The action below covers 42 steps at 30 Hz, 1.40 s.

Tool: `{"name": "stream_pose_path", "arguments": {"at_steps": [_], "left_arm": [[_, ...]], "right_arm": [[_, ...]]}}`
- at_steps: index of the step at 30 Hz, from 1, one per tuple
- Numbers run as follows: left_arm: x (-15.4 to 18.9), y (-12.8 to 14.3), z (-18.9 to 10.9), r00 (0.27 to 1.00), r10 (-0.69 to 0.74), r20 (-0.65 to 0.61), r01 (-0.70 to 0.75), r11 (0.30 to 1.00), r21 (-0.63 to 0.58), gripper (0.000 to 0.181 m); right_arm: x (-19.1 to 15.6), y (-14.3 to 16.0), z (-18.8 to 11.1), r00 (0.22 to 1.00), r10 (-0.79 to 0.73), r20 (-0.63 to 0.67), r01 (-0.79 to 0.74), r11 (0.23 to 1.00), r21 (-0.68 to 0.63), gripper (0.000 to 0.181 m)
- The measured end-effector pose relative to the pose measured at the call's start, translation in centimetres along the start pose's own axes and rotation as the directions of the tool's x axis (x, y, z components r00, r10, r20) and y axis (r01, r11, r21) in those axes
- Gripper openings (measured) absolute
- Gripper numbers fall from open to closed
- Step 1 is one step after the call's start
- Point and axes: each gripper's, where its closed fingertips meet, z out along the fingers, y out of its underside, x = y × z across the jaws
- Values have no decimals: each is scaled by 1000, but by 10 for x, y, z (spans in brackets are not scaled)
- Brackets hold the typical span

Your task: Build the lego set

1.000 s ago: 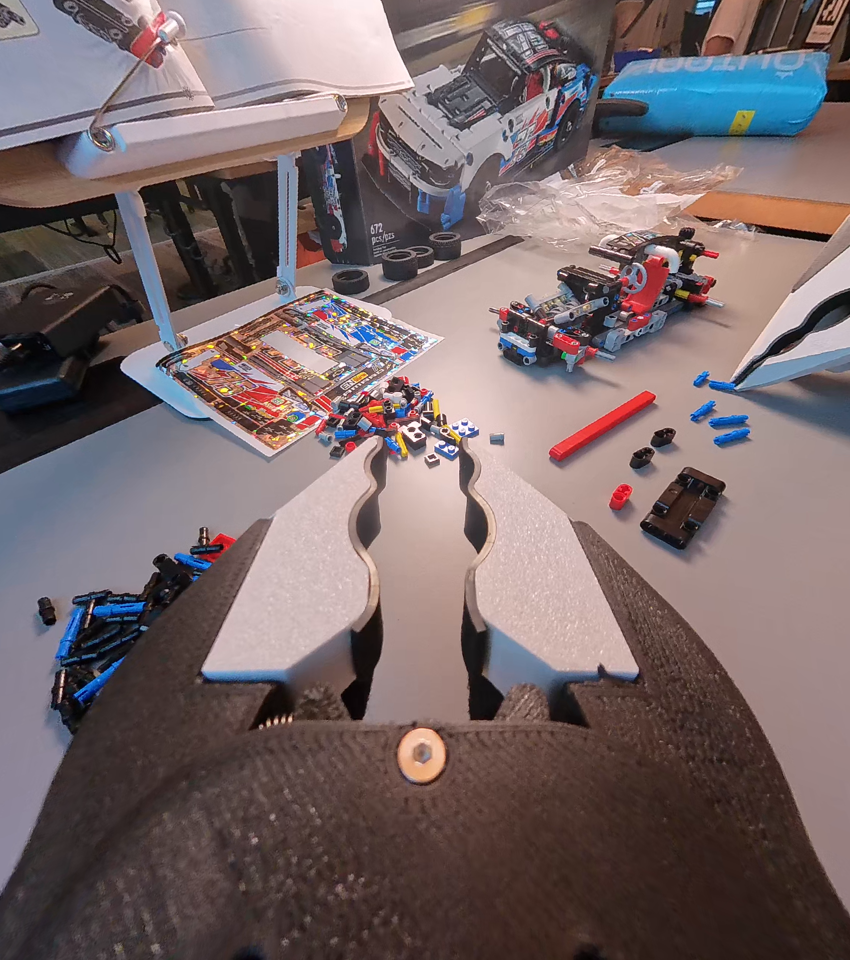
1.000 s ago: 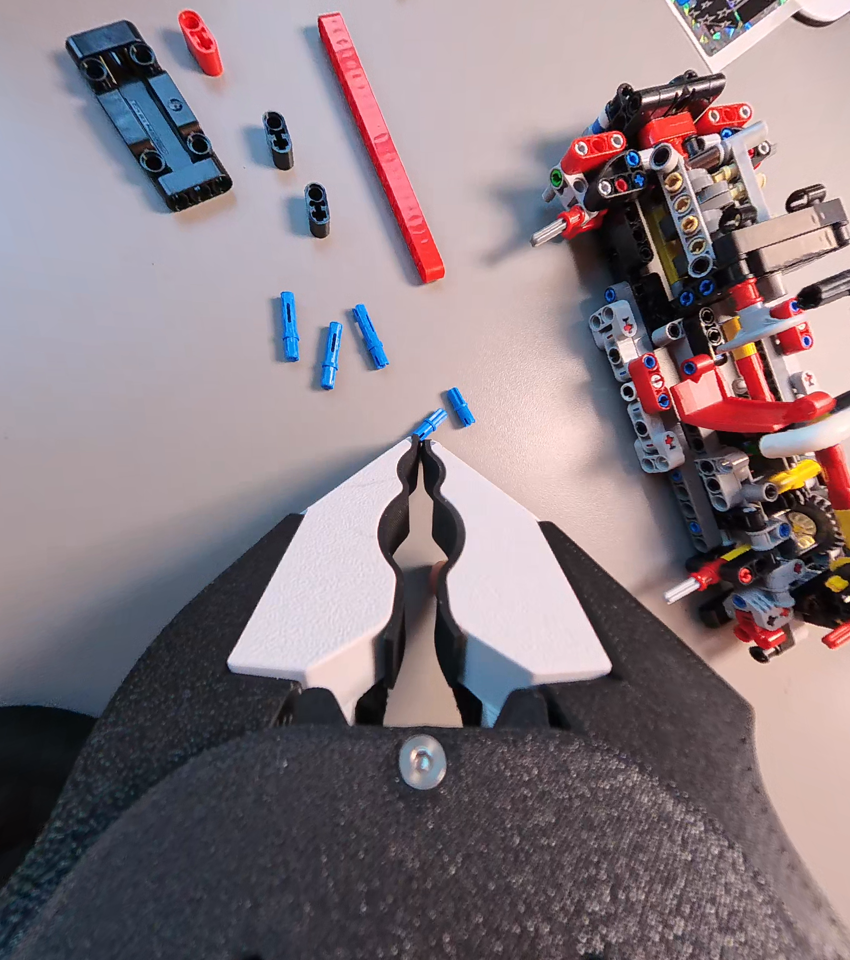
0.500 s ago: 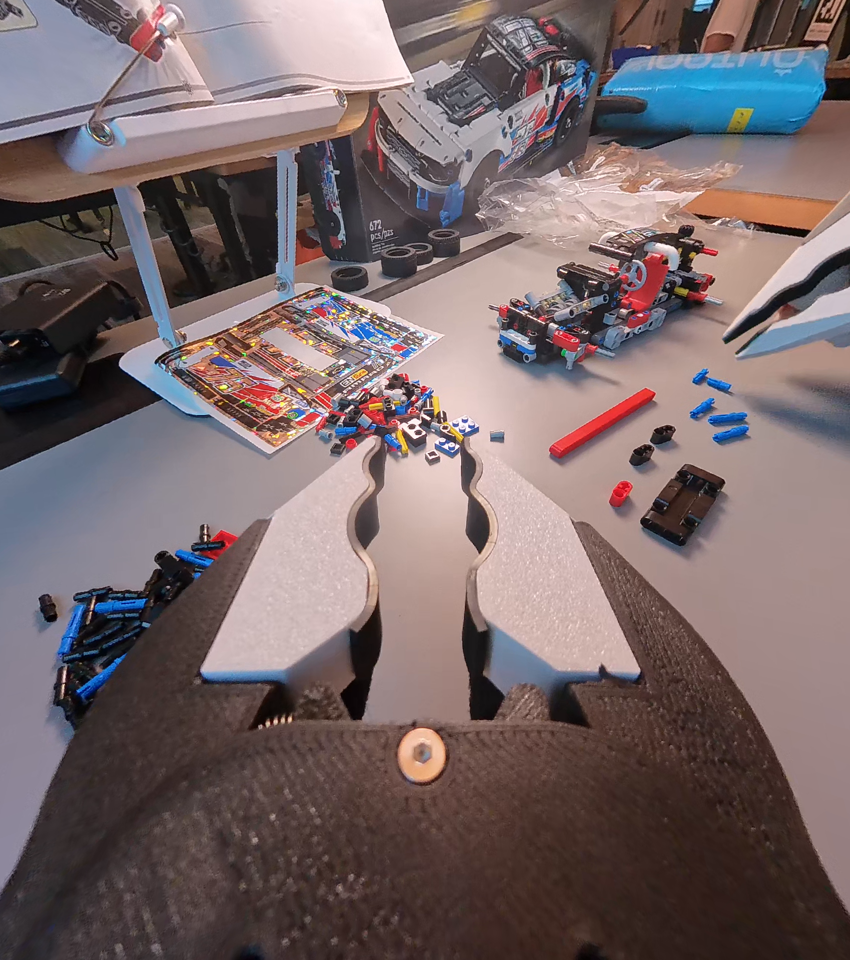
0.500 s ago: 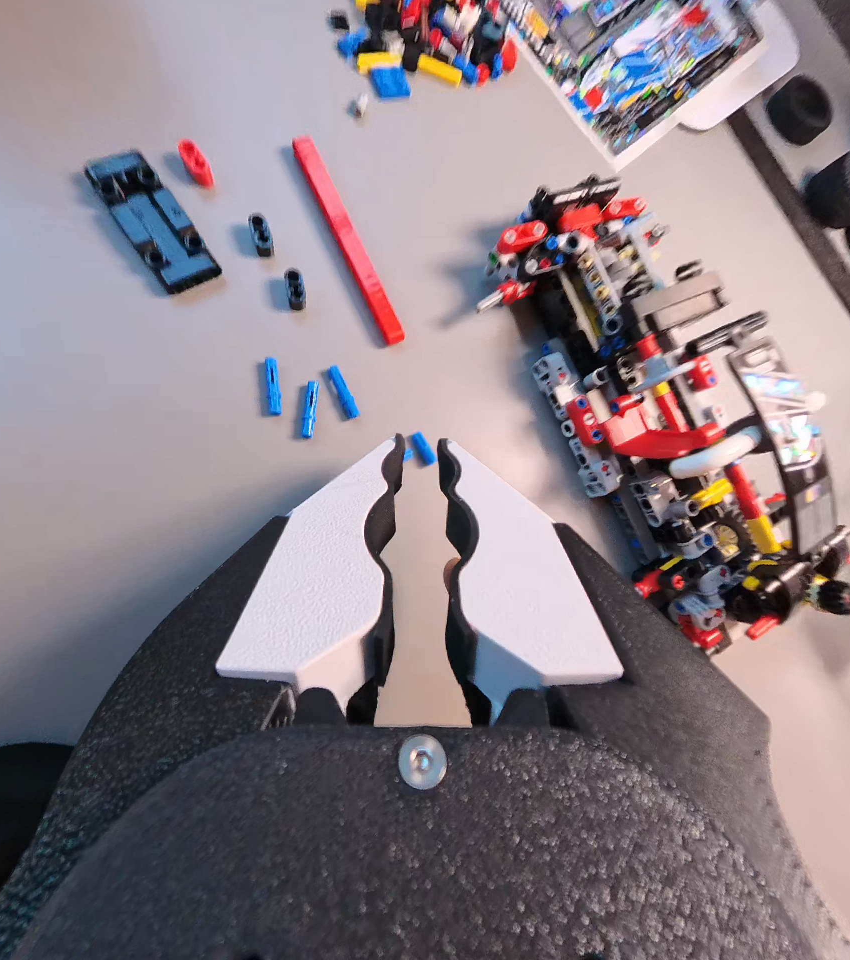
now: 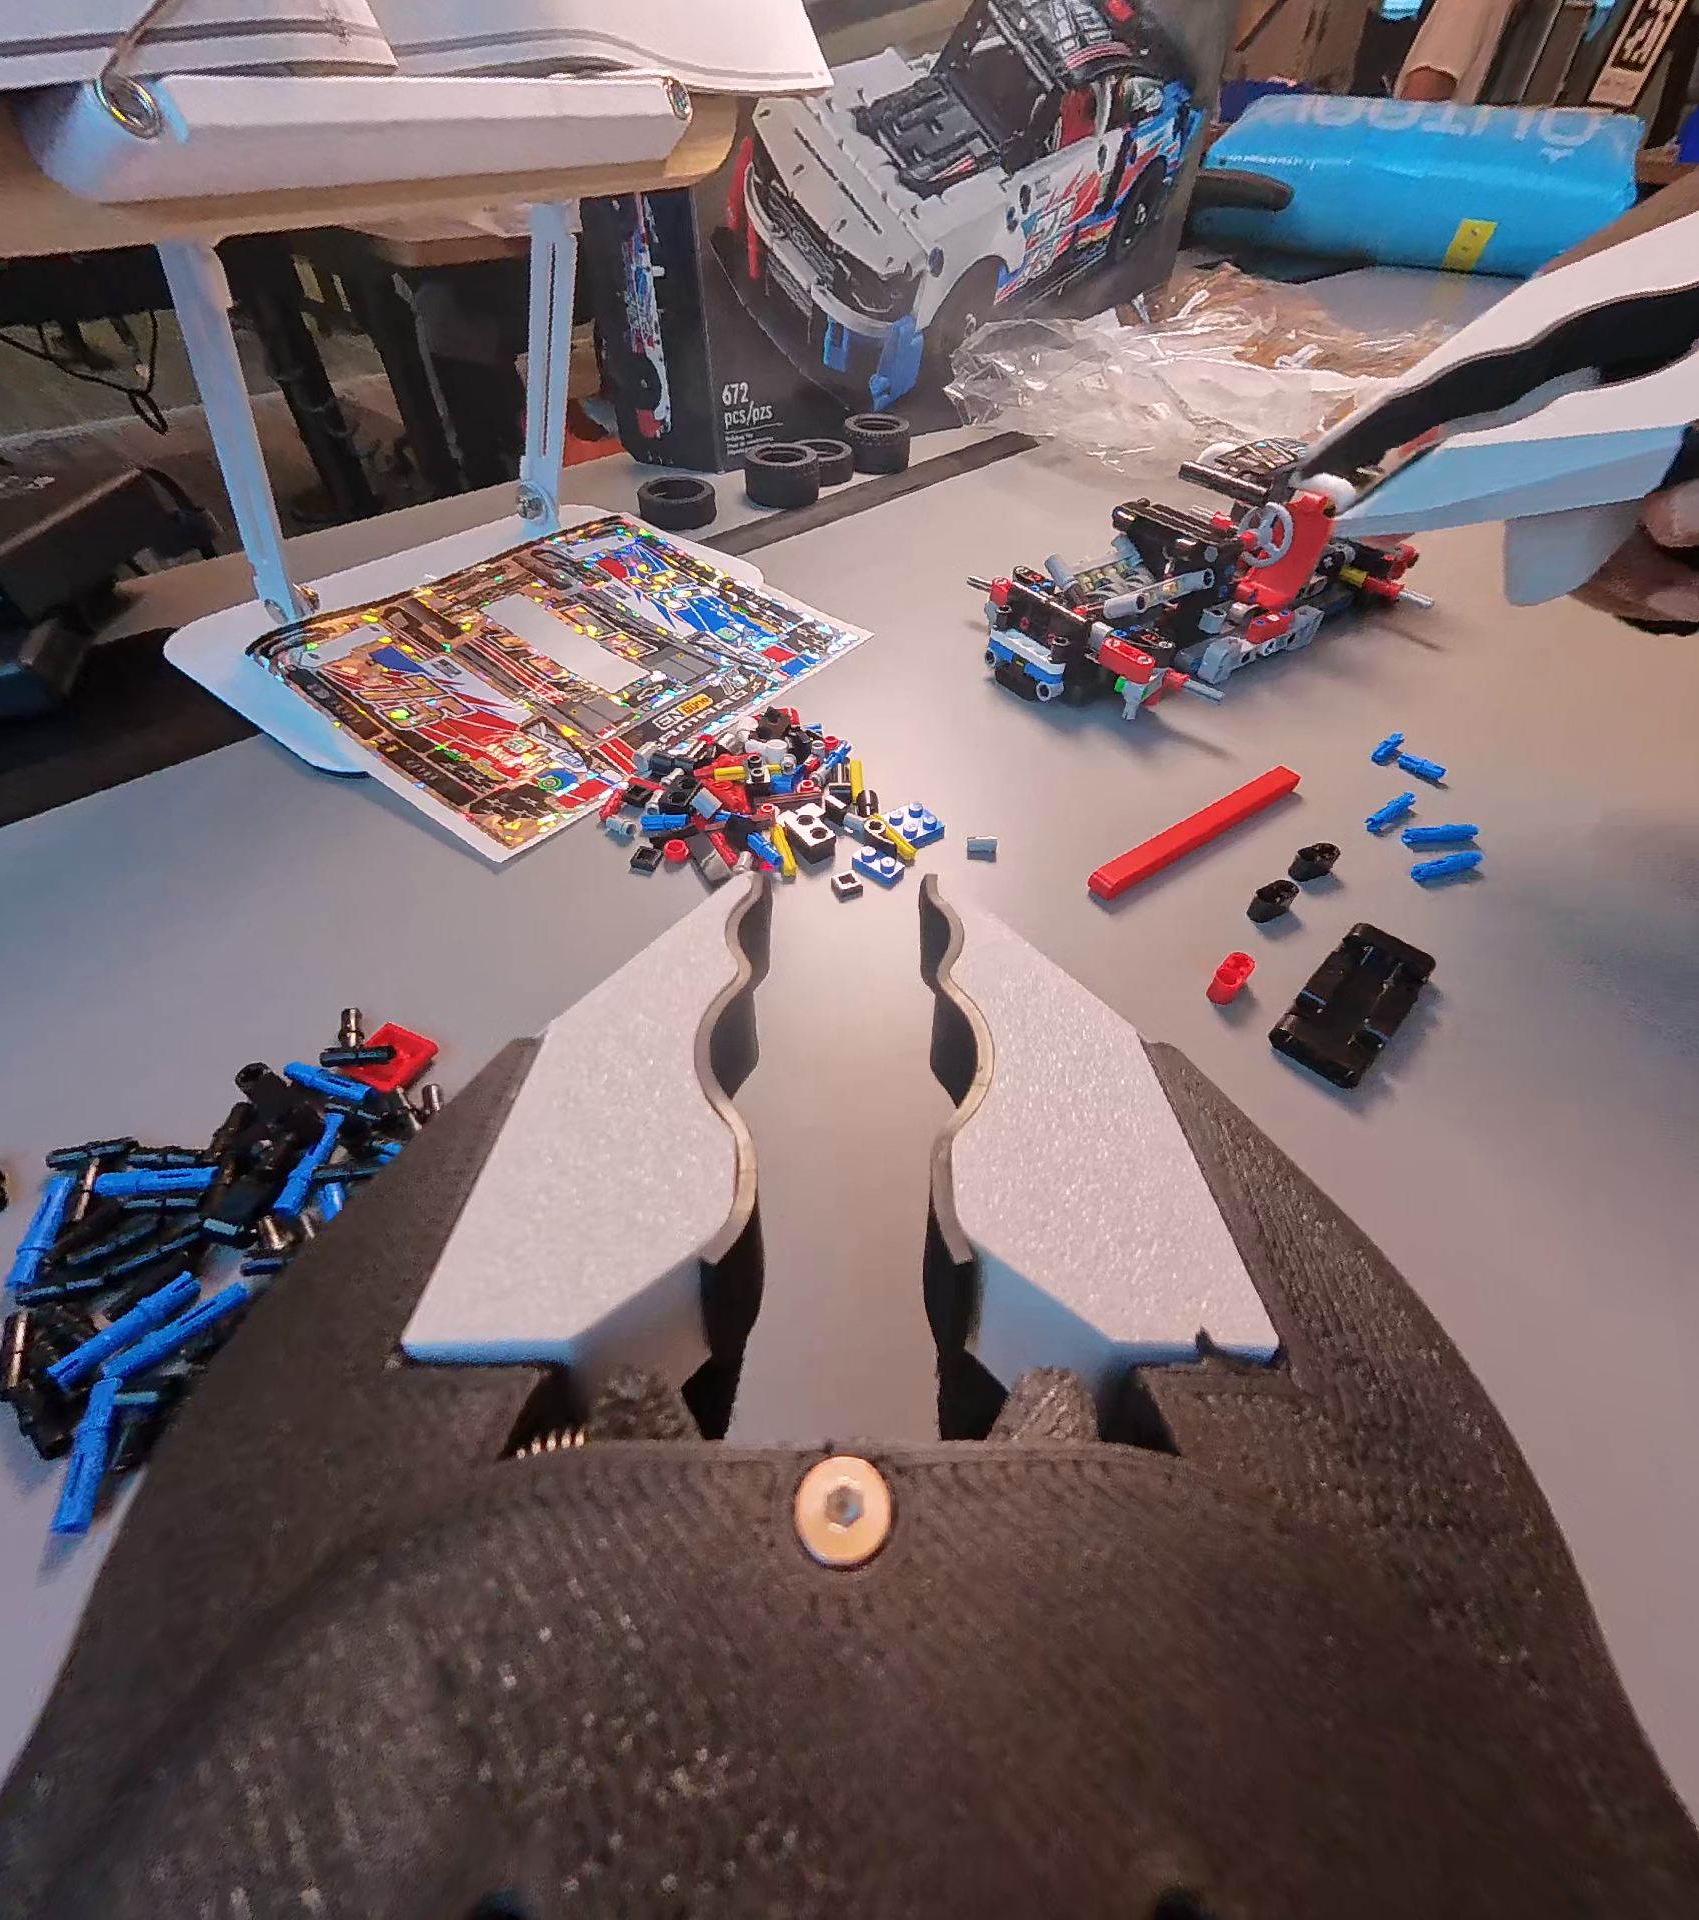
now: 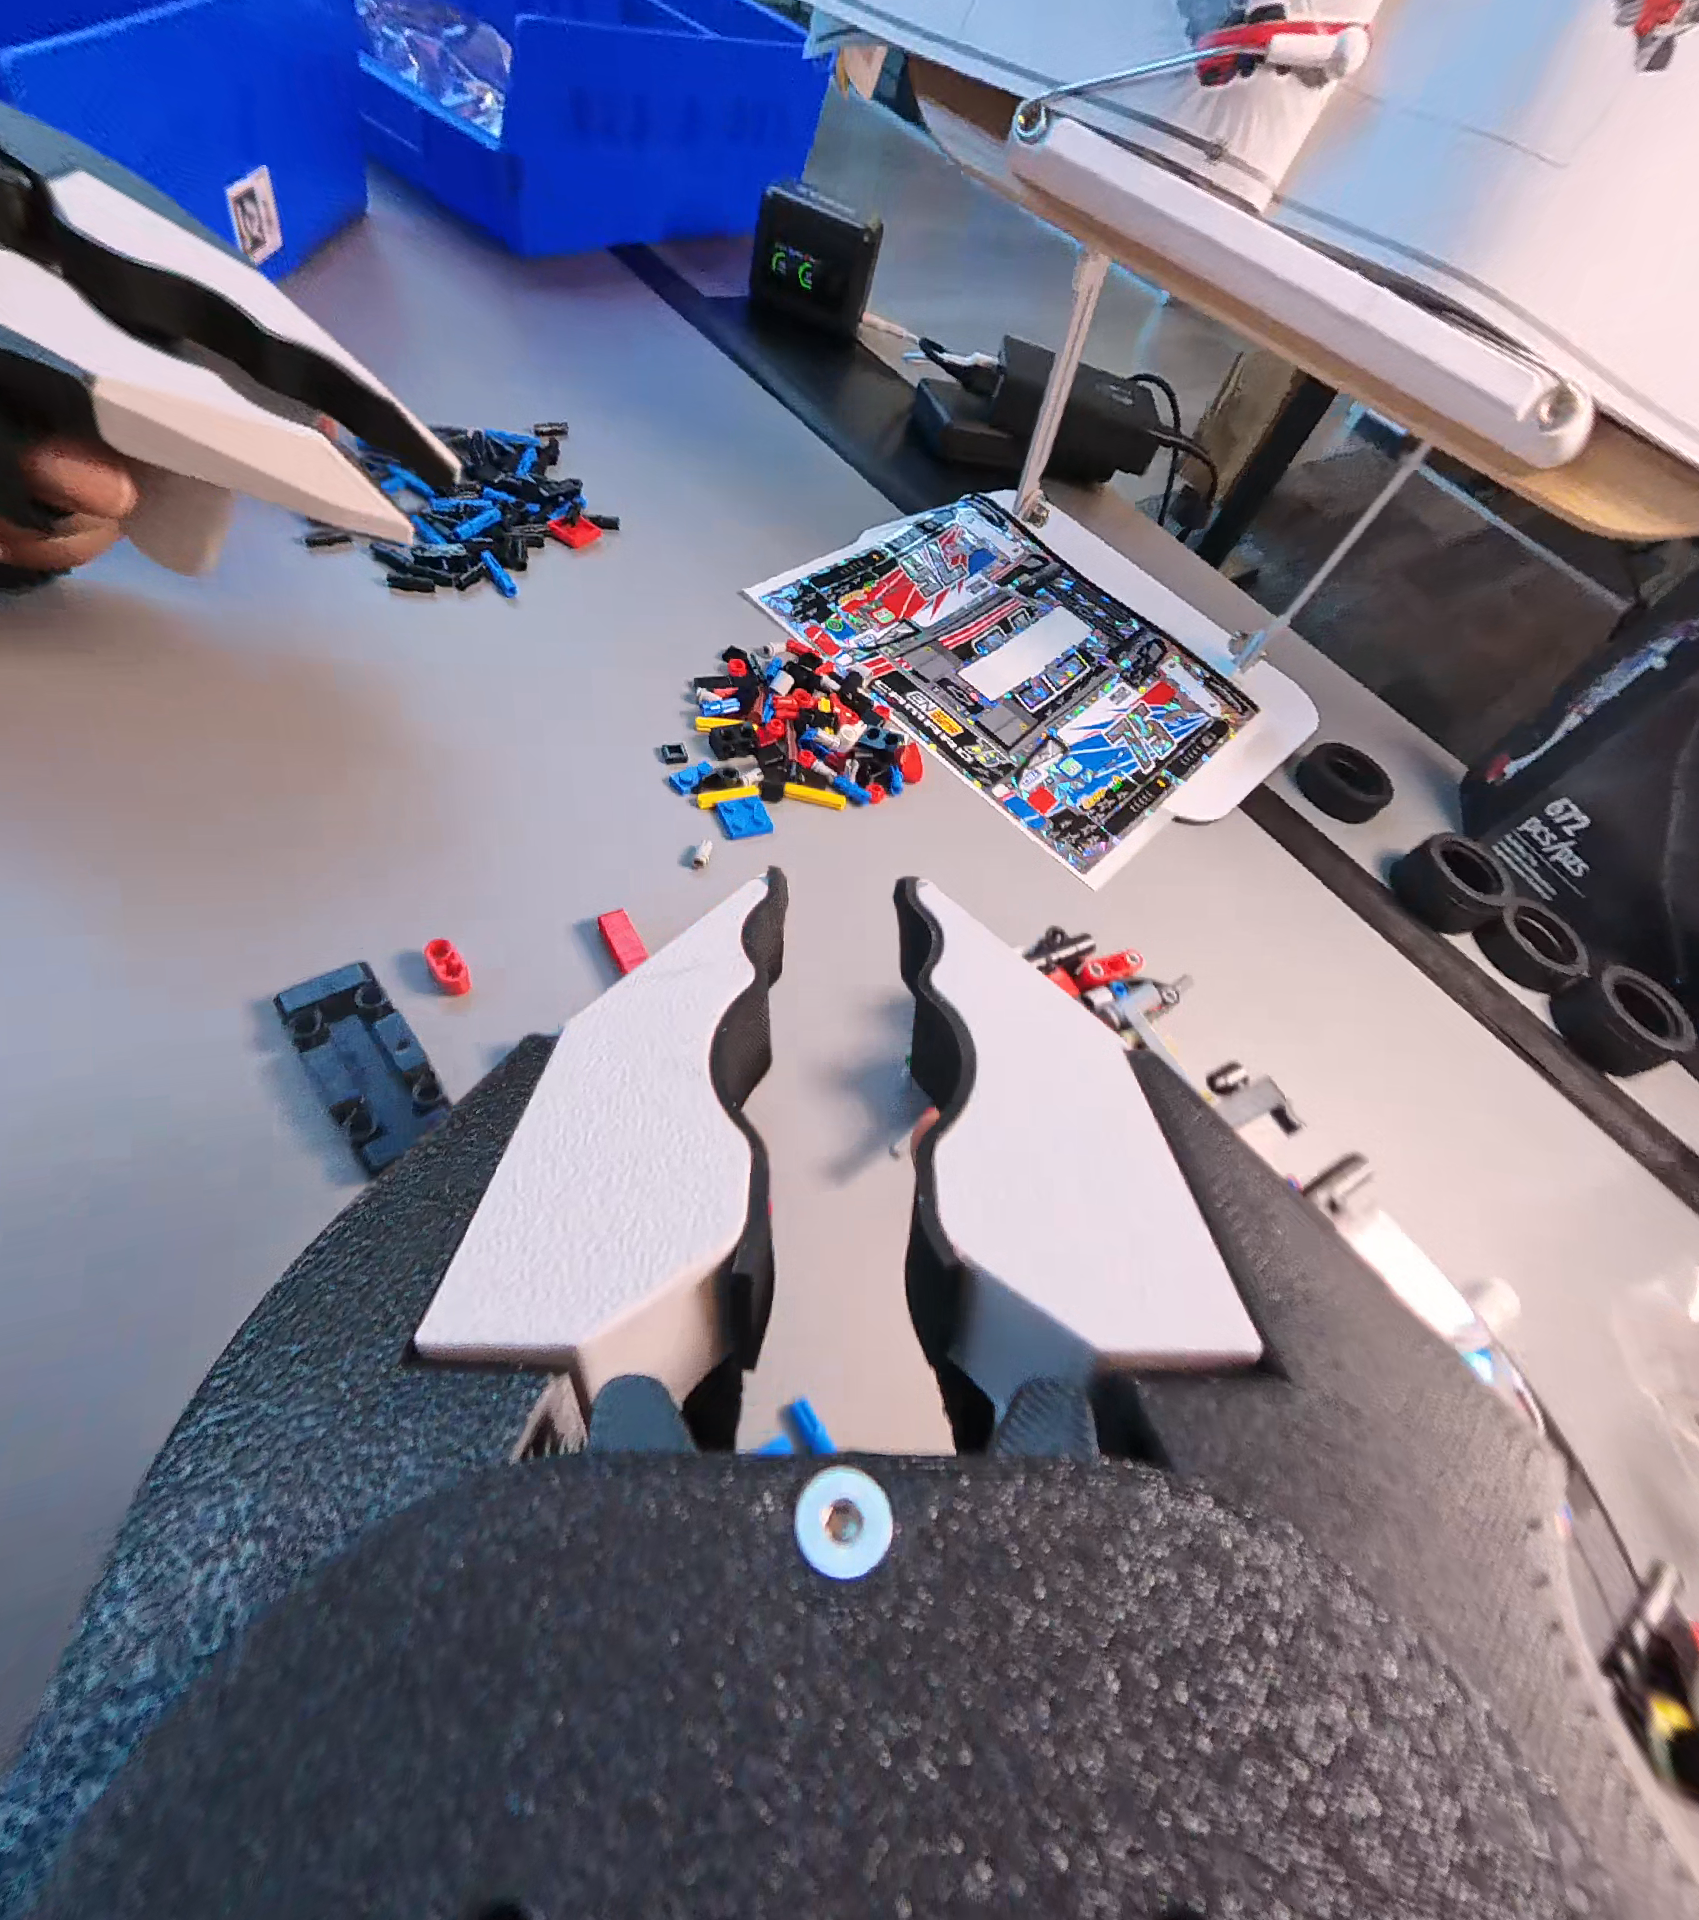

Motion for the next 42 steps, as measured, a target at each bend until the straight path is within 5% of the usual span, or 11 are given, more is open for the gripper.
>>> {"name": "stream_pose_path", "arguments": {"at_steps": [11,17,27,42], "left_arm": [[1,5,3,1000,-17,-17,17,1000,-18,27],[1,5,2,1000,-4,-21,4,1000,-18,27],[4,6,3,998,-21,-54,20,1000,-23,26],[3,6,4,998,-33,-61,31,999,-26,26]], "right_arm": [[11,-24,119,967,-62,248,110,976,-186,11],[12,1,167,927,-109,358,231,920,-317,5],[18,43,163,882,-138,451,357,821,-446,0],[-25,29,153,805,-146,576,399,850,-343,5]]}}
